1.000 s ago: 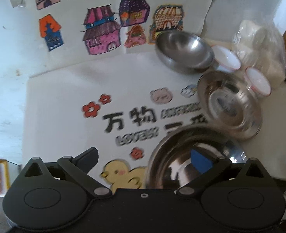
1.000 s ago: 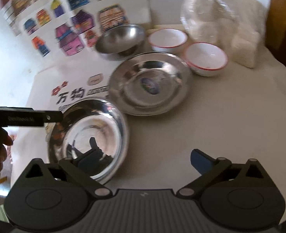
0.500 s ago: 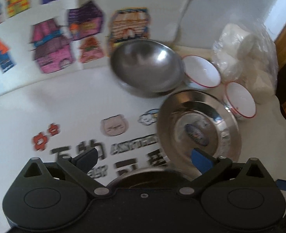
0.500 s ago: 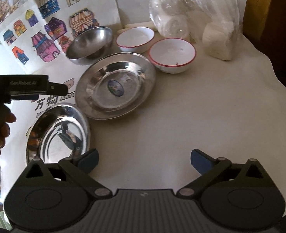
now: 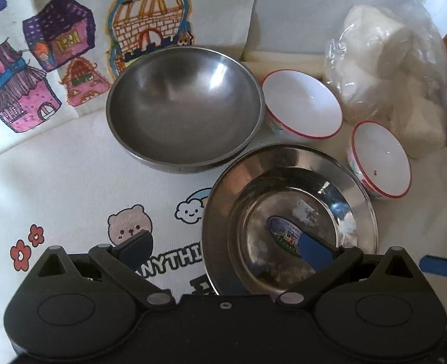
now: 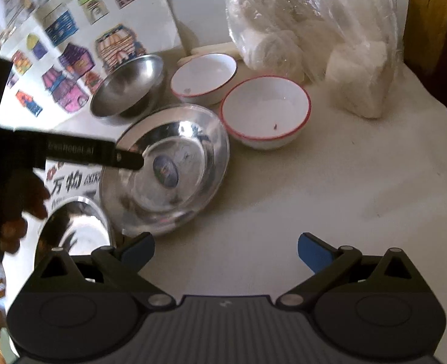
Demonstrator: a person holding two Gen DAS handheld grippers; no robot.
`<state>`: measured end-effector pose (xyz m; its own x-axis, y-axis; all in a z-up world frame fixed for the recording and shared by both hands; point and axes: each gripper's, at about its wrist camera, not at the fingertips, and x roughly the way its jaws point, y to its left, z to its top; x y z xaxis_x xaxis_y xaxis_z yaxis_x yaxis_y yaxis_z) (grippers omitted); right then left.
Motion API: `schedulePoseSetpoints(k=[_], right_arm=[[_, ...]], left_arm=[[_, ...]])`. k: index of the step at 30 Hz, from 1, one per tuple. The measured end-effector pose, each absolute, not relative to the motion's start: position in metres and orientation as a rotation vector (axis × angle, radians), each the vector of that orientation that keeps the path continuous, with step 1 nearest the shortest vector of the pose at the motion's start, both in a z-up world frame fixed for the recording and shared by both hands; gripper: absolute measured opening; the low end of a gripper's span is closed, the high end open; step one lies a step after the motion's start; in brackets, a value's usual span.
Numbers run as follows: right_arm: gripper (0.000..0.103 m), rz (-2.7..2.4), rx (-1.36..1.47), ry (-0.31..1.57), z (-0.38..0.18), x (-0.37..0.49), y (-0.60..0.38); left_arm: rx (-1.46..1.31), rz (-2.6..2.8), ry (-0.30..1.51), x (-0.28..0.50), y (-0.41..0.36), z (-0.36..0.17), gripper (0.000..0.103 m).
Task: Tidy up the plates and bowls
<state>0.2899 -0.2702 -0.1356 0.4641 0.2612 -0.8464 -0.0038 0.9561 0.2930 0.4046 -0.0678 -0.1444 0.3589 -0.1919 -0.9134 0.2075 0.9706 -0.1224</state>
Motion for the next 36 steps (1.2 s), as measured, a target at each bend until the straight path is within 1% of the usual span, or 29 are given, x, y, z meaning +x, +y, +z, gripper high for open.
schedulePoseSetpoints(k=[2, 3, 4, 6, 7, 11, 12, 14, 16, 17, 18, 19, 21, 23, 25, 28, 36], right_arm=[[0.101, 0.180, 0.288, 1.079, -0.139, 0.300, -0.272], [0.095, 0.186, 0.292, 1.080, -0.140, 0.305, -0.271], [0.093, 0.192, 0.293, 1.085, -0.141, 0.309, -0.271], [0.082, 0.203, 0.296, 1.100, -0.144, 0.316, -0.269], [0.080, 0.208, 0.301, 1.108, -0.145, 0.319, -0.268], [0.060, 0.226, 0.313, 1.127, -0.149, 0.326, -0.265], [0.057, 0.231, 0.312, 1.126, -0.149, 0.327, -0.264], [0.054, 0.239, 0.314, 1.127, -0.149, 0.329, -0.263], [0.050, 0.245, 0.322, 1.130, -0.148, 0.332, -0.263], [0.047, 0.248, 0.325, 1.131, -0.148, 0.332, -0.262], [0.039, 0.251, 0.327, 1.132, -0.148, 0.333, -0.262], [0.036, 0.255, 0.331, 1.134, -0.148, 0.333, -0.262], [0.028, 0.259, 0.337, 1.136, -0.148, 0.333, -0.261], [0.027, 0.259, 0.334, 1.136, -0.147, 0.332, -0.259], [0.026, 0.254, 0.336, 1.137, -0.146, 0.330, -0.260], [0.025, 0.246, 0.339, 1.140, -0.142, 0.325, -0.261], [0.024, 0.200, 0.368, 1.154, -0.133, 0.304, -0.269]], left_arm=[[0.010, -0.244, 1.181, 0.408, -0.068, -0.145, 0.102], [0.008, -0.239, 1.186, 0.410, -0.069, -0.146, 0.102], [0.006, -0.230, 1.195, 0.412, -0.069, -0.146, 0.101], [-0.009, -0.214, 1.218, 0.415, -0.069, -0.148, 0.097], [-0.023, -0.211, 1.224, 0.416, -0.068, -0.148, 0.093], [-0.056, -0.204, 1.234, 0.419, -0.065, -0.149, 0.081], [-0.063, -0.206, 1.235, 0.418, -0.065, -0.149, 0.079], [-0.075, -0.213, 1.238, 0.420, -0.064, -0.151, 0.070], [-0.078, -0.222, 1.242, 0.420, -0.067, -0.152, 0.065], [-0.072, -0.225, 1.239, 0.420, -0.070, -0.153, 0.058], [-0.070, -0.234, 1.236, 0.420, -0.072, -0.153, 0.054], [-0.067, -0.235, 1.234, 0.420, -0.073, -0.152, 0.050], [-0.060, -0.229, 1.230, 0.420, -0.074, -0.151, 0.046], [-0.056, -0.224, 1.231, 0.420, -0.073, -0.151, 0.037], [-0.069, -0.224, 1.237, 0.421, -0.069, -0.152, 0.032], [-0.096, -0.231, 1.245, 0.421, -0.065, -0.151, 0.028], [-0.089, -0.278, 1.246, 0.412, -0.077, -0.142, 0.028]])
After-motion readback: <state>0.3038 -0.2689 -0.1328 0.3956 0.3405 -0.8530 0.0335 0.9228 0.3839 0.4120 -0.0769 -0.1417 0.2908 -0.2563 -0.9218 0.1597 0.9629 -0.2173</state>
